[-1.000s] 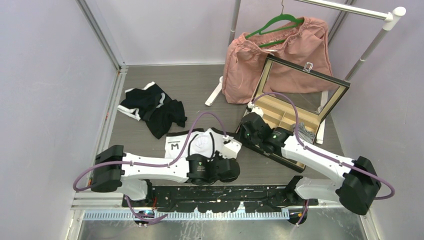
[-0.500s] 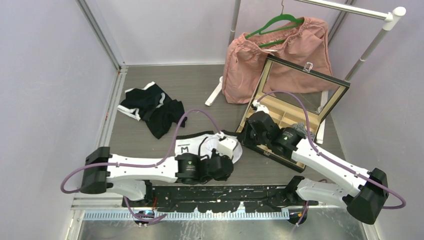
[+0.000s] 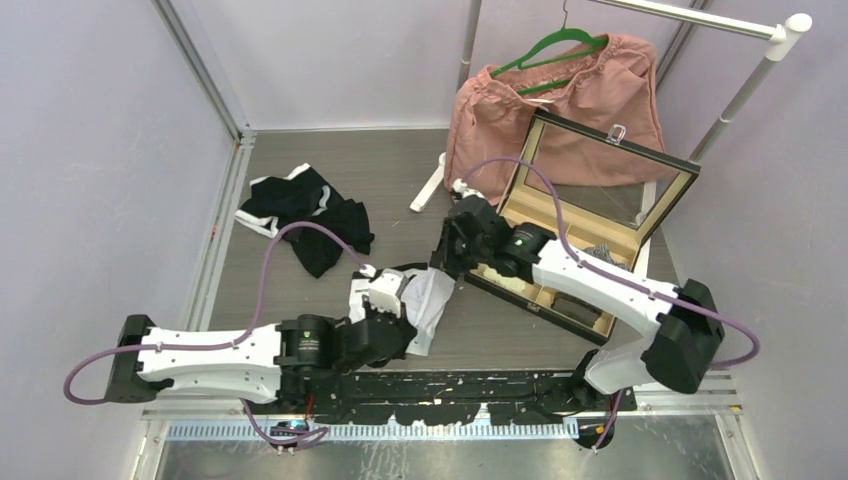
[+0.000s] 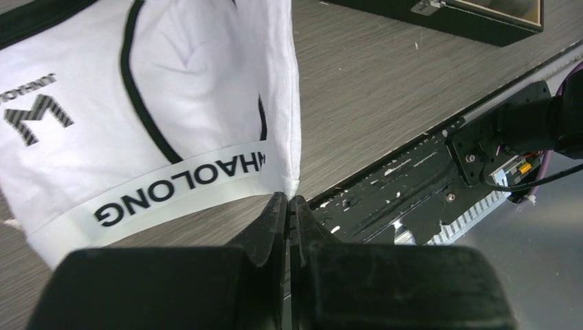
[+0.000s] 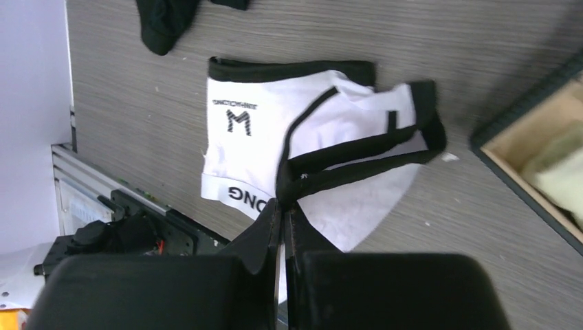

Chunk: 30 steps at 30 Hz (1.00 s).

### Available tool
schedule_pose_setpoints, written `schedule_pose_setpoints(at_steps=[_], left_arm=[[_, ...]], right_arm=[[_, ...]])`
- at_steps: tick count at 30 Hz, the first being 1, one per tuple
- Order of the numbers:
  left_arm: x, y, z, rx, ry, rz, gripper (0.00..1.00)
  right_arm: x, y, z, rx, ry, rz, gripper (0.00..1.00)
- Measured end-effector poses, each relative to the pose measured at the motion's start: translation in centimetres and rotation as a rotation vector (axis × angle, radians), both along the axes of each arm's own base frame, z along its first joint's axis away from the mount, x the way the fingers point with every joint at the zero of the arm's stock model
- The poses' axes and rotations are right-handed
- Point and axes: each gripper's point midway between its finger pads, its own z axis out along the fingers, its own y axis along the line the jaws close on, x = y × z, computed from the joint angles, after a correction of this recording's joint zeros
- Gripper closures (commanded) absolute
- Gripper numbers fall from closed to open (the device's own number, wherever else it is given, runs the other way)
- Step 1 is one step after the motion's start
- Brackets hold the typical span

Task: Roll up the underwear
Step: Fold the underwear at the center of the board.

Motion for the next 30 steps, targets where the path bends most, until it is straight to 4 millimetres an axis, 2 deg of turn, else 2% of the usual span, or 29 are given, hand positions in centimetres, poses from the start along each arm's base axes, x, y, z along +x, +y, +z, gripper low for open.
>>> schedule_pose_setpoints(at_steps=[4,8,18,26,30], left_arm=[[0.2,2.1,0.5,-0.016,0.007,0.052,0.99],[0.4,4.7,0.4,-0.01,0.025,0.115,0.99],[0.2,11.5,-3.2,0.13,0.122,0.342,0.99],[0.3,15.5,-4.7,0.221,0.143,0.532,0.99],[0.6,16.3,-4.8,0.231,0.133,0.59,0.99]], right_arm=[[0.2,3.4,0.2,-0.002,-0.007,0.065,0.99],[0.5,5.8,-0.6,-0.016,-0.001,0.105,0.99],[1.3,10.9,-3.4,-0.025,0.045,0.193,0.99],[1.3,13.6,-5.8,-0.016,0.081,0.26,0.99],[1.6,14.5,-6.3,-0.013,0.086,0.275,0.99]])
